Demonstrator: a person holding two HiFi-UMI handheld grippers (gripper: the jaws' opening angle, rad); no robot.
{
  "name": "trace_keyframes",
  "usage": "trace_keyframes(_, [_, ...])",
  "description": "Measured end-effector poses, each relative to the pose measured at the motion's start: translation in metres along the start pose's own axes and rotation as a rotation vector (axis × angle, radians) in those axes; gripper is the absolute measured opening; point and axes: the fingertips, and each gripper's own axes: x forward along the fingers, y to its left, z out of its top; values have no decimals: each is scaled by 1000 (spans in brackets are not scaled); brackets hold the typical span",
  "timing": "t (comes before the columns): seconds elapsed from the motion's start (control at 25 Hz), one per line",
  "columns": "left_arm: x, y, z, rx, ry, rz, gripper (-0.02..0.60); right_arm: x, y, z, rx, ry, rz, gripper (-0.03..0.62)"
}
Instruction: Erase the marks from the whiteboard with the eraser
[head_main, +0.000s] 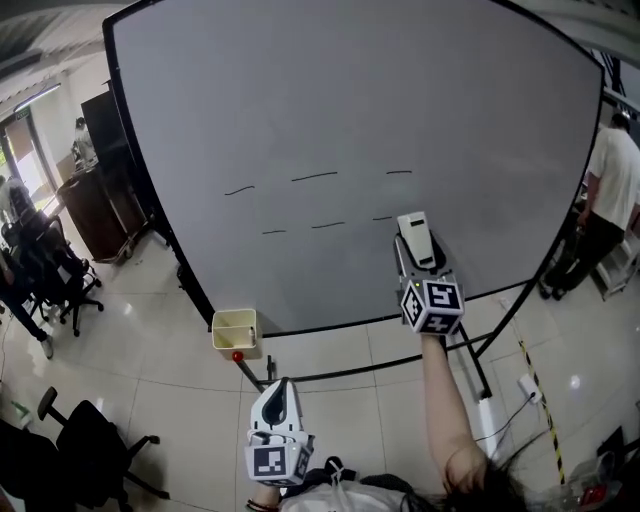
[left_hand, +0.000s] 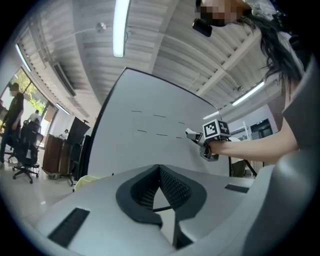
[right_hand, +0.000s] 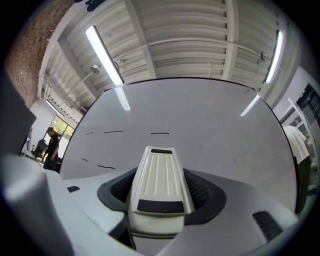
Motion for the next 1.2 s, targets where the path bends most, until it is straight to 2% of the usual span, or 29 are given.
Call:
trace_keyframes(0.2, [34,20,10,-1,16,0,-5,31,-11,-20,34,7,-90,278])
trace_keyframes(0.36, [50,31,-2,-24,20,9,-5,34,-5,-25,49,-15,-181,278])
trace_keyframes(0.44, [52,37,-10,-22,13,23,-5,35,8,-29,52,-13,-187,278])
trace_keyframes(0.52, [55,37,-14,-36,21,34,-5,36,31,-38,26,0,-153,279])
trace_keyframes(0.64, [61,31,-10,-68,48,26,-5,39,76,-56,-35,38,-49,279])
trace_keyframes(0.76, [63,25,-10,-49,23,14,-5,38,104,-58,-100,63,51,279])
trace_keyframes(0.8, [63,23,-12,-44,19,10,-5,36,100,-57,-111,60,61,279])
trace_keyframes(0.88, [63,19,-16,-33,23,2,-5,29,71,-47,-88,28,26,278])
trace_keyframes(1.0, [65,16,-11,-36,32,0,-5,22,-5,-24,44,-31,-96,278])
trace_keyframes(1.08, [66,16,-6,-43,31,6,-5,23,-47,-19,87,-24,-167,278])
trace_keyframes(1.2, [65,17,-8,-43,33,19,-5,31,-64,-26,70,4,-186,278])
